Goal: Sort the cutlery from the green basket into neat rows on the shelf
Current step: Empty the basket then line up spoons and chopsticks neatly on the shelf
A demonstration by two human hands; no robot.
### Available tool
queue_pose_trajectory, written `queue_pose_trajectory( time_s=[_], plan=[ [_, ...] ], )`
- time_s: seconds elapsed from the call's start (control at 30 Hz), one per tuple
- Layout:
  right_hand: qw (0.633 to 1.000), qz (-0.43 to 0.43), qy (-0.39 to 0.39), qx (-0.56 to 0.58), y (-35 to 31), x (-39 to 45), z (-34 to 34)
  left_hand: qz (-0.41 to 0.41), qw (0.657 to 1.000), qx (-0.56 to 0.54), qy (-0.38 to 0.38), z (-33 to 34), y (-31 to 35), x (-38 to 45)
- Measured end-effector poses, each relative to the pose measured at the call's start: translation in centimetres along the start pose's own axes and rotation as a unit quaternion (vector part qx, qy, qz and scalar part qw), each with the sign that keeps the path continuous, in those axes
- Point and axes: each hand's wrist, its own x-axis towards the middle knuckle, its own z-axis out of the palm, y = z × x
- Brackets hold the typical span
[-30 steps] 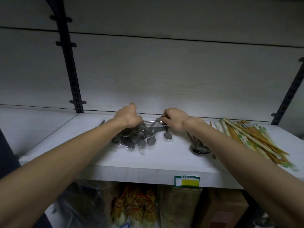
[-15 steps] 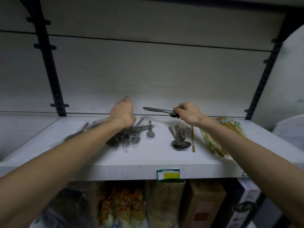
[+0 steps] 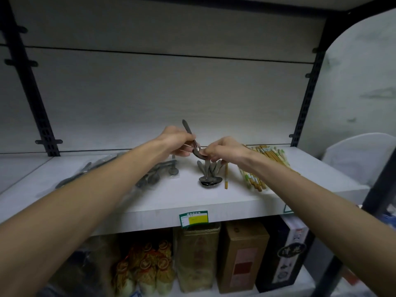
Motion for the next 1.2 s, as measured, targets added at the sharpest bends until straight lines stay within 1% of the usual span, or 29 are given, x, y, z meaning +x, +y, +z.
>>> queue_pose_trajectory(
  time_s=[0.1,0.13,0.2,0.27,0.33,0.4,0.47,0.57,0.67,0.77,0.8,0.87,1.0,1.1,1.2],
  plan=[
    [0.999,0.001,-0.045,-0.022,0.3,-0.7,-0.3,-0.012,1.0,0.02,-0.013,-0.4,-0.1,-0.3],
    [0.999,0.0,-0.037,-0.019,0.4,-0.6,-0.3,-0.02,0.999,0.038,-0.018,-0.6,-0.3,-0.4],
    [0.999,-0.001,0.018,-0.032,0.9,0.0,-0.4,-0.049,0.995,0.074,-0.047,-1.1,-0.9,-0.7],
    [0.992,0.007,0.054,-0.114,1.4,0.9,-0.4,-0.078,0.985,0.117,-0.095,-1.1,-1.8,-1.2],
    [0.979,0.042,0.027,-0.2,1.6,1.2,0.1,-0.087,0.974,0.164,-0.128,-0.8,-2.3,-1.6],
    [0.965,0.066,-0.004,-0.253,1.4,1.3,0.9,-0.081,0.969,0.19,-0.134,-0.4,-2.5,-1.8],
    [0.954,0.067,-0.002,-0.293,1.2,1.4,1.5,-0.076,0.967,0.207,-0.129,0.0,-2.4,-1.7],
    [0.944,0.059,0.002,-0.323,0.9,1.7,1.9,-0.061,0.965,0.236,-0.101,0.5,-2.3,-1.4],
    [0.942,0.058,-0.003,-0.33,0.6,1.8,1.9,-0.031,0.949,0.303,-0.084,0.9,-2.5,-1.1],
    [0.946,0.059,-0.005,-0.318,0.5,1.9,1.8,0.035,0.906,0.42,-0.036,0.9,-2.3,-1.2],
    [0.948,0.065,-0.008,-0.312,0.5,1.9,1.8,0.05,0.895,0.443,-0.024,0.8,-2.2,-1.3],
    [0.953,0.079,-0.022,-0.292,0.5,1.8,1.8,0.059,0.885,0.462,-0.022,0.7,-1.9,-1.4],
    [0.964,0.103,-0.054,-0.238,0.5,1.5,1.5,0.063,0.886,0.46,-0.021,0.9,-1.8,-1.9],
    [0.97,0.102,-0.047,-0.218,0.5,1.4,1.2,0.052,0.906,0.419,-0.025,1.1,-2.2,-2.2],
    [0.973,0.104,-0.036,-0.204,0.6,1.4,0.9,0.006,0.932,0.359,-0.051,1.0,-2.3,-2.3]
  ],
)
